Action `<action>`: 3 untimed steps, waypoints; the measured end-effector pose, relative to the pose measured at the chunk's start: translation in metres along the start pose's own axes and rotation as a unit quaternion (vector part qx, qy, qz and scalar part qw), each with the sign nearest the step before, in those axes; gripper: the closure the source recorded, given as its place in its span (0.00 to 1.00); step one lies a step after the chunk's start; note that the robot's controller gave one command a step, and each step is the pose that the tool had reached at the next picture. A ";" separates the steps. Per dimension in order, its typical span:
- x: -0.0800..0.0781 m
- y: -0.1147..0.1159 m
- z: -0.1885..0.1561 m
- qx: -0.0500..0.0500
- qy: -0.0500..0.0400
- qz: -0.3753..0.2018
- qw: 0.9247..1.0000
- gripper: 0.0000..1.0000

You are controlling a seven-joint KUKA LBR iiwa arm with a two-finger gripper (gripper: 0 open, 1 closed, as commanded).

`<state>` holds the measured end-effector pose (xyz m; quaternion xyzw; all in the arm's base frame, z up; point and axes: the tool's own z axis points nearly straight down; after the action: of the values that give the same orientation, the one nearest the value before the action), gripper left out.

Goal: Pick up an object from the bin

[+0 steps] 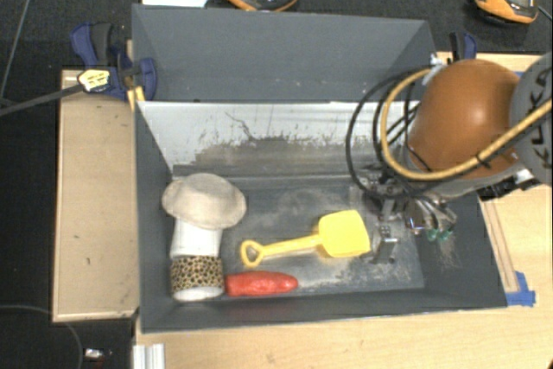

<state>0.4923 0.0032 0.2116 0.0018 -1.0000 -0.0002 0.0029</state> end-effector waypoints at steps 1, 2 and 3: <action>-0.002 0.000 -0.004 0.000 -0.004 0.000 1.000 0.00; -0.043 -0.033 0.145 0.000 -0.002 -0.062 0.998 0.00; -0.044 -0.035 0.068 0.000 -0.011 -0.056 0.998 0.00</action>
Offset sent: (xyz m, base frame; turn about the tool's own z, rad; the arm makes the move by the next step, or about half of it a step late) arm 0.0418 -0.0322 -0.1416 -0.1252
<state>0.5362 -0.0314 0.1439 0.0582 -0.9983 -0.0001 -0.0085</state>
